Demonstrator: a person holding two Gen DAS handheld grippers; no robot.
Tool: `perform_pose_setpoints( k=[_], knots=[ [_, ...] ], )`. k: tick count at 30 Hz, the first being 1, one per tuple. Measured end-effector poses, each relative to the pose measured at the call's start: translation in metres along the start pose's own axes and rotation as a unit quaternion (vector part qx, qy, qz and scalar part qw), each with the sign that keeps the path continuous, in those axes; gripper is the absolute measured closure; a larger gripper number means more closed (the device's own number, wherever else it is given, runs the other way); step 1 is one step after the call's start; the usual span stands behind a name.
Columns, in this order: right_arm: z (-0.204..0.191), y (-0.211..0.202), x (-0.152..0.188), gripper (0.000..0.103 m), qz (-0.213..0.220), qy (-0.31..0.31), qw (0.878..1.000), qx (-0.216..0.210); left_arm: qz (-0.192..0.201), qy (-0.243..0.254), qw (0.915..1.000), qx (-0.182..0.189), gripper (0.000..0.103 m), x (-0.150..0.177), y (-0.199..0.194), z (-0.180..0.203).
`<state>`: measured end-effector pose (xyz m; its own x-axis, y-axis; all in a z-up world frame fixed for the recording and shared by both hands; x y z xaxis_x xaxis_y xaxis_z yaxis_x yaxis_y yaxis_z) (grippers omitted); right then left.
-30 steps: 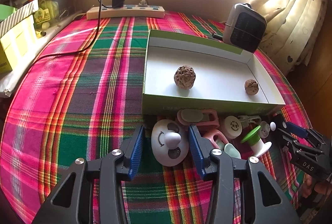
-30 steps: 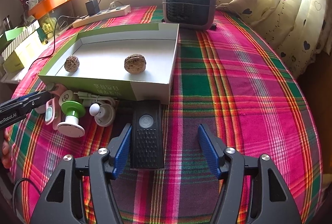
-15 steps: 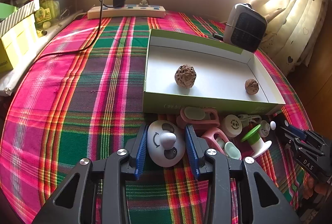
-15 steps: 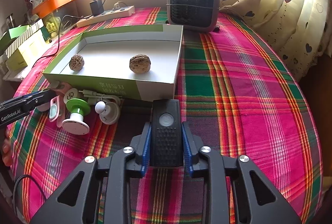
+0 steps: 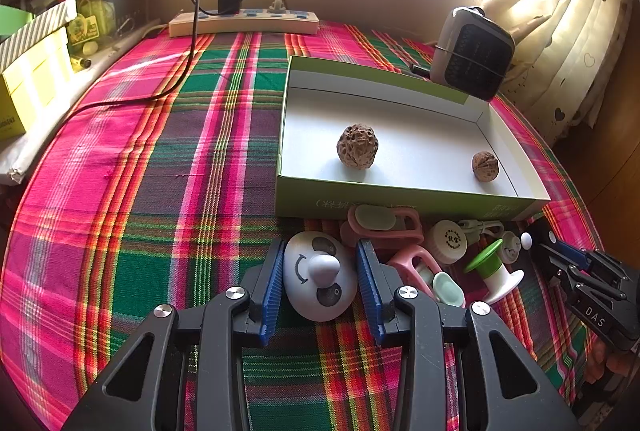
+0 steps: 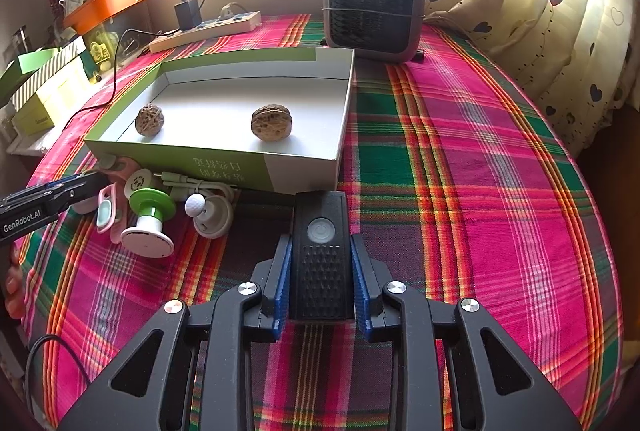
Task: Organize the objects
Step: 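Grasp the black remote with the right tool while the left tool grasps the white round toy, then carry the black remote and white toy into the white box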
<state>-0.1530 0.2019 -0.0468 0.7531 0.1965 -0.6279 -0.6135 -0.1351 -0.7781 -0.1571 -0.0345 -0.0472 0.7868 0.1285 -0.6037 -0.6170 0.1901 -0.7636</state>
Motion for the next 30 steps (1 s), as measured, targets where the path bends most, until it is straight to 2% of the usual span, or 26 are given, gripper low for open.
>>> perform_pose_setpoints(
  k=[5, 9, 21, 30],
  knots=[
    [0.000, 0.000, 0.000, 0.075, 0.000, -0.001, 1.000, -0.001, 0.001, 0.001, 1.0000, 0.000, 0.071, 0.000, -0.001, 0.000],
    [-0.001, -0.002, -0.001, 0.075, 0.001, -0.002, 1.000, -0.001, 0.008, 0.008, 0.9999, 0.003, 0.077, -0.003, -0.007, 0.002],
    [-0.001, -0.014, -0.005, 0.075, 0.014, -0.006, 1.000, 0.000, 0.008, 0.008, 0.9999, 0.004, 0.079, -0.001, -0.011, 0.004],
    [-0.004, -0.022, -0.010, 0.075, 0.026, -0.012, 1.000, -0.002, 0.021, 0.015, 0.9996, 0.014, 0.079, -0.008, -0.028, 0.010]
  ],
)
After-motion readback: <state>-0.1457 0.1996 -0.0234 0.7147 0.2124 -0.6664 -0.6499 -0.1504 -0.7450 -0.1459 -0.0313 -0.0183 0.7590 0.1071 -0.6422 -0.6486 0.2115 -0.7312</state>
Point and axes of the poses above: each gripper's, at about its wrist camera, not at the fingertips, and y roughly the way its jaws point, z to its right, x to its underside, the point moved 7 cm from there along y, roughly the way its jaws point, and after that the axes turned 4 degrees about -y, right-handed, at the moved point
